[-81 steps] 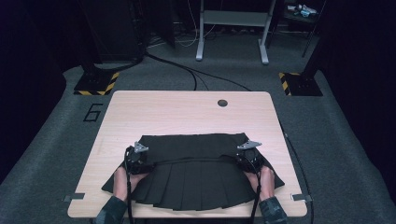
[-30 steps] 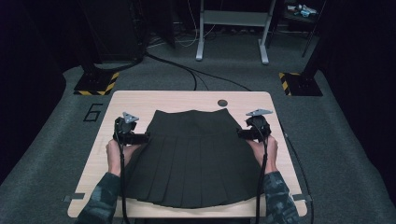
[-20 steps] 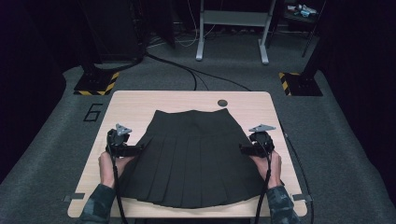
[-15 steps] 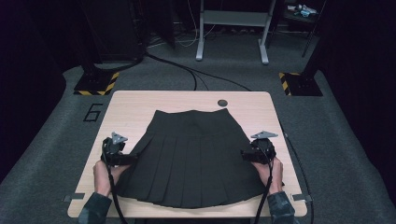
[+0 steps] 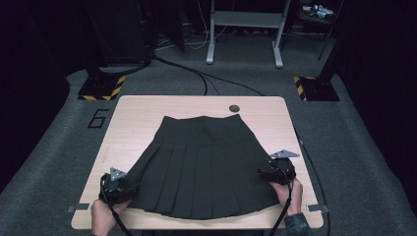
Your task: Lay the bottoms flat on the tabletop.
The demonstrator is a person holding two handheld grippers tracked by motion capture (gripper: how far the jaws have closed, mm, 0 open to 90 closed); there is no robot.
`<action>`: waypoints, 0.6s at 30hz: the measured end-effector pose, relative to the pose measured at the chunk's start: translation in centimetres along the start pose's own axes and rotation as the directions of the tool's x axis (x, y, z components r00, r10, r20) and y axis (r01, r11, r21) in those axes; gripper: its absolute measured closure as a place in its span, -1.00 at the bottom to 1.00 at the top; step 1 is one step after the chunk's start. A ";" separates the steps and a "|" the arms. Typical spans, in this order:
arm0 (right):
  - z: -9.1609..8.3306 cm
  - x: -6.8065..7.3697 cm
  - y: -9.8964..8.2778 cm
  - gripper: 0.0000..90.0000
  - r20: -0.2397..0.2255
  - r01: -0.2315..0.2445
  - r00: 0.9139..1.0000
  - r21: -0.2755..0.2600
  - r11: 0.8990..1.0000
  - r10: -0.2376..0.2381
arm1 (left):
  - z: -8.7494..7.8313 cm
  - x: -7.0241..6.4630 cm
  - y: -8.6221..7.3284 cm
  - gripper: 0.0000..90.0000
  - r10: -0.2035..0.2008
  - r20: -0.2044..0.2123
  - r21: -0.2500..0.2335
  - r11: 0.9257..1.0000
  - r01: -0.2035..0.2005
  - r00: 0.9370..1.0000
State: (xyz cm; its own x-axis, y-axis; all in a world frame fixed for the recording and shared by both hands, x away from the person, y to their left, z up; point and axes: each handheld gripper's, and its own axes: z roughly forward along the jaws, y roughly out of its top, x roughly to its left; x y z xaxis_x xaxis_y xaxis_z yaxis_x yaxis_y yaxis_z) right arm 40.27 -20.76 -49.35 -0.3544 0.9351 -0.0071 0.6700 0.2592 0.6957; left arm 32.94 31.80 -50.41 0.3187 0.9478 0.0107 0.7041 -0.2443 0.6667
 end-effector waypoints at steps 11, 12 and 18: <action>0.1 -0.8 -0.9 -0.44 0.004 -0.033 0.999 0.010 0.999 0.033 | -0.4 -1.7 0.0 0.77 0.061 0.052 -0.002 0.998 -0.061 0.997; 0.1 -0.8 -0.9 -0.44 0.004 -0.031 1.000 0.012 0.999 0.031 | -0.4 -1.9 0.0 0.77 0.067 0.061 0.002 0.998 -0.067 0.996; 0.5 -0.7 -1.3 -0.45 0.008 -0.024 1.000 0.024 0.999 0.024 | -0.3 -2.6 -0.7 0.81 0.062 0.141 0.034 0.997 -0.067 0.988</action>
State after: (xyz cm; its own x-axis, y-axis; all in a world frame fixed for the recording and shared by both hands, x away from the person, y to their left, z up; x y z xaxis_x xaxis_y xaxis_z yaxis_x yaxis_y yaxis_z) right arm 39.94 -21.66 -50.58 -0.3326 0.9431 0.0038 0.6936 0.2419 0.6785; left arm 31.46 29.61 -50.63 0.4475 0.8927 -0.0531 0.7024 -0.3141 0.6387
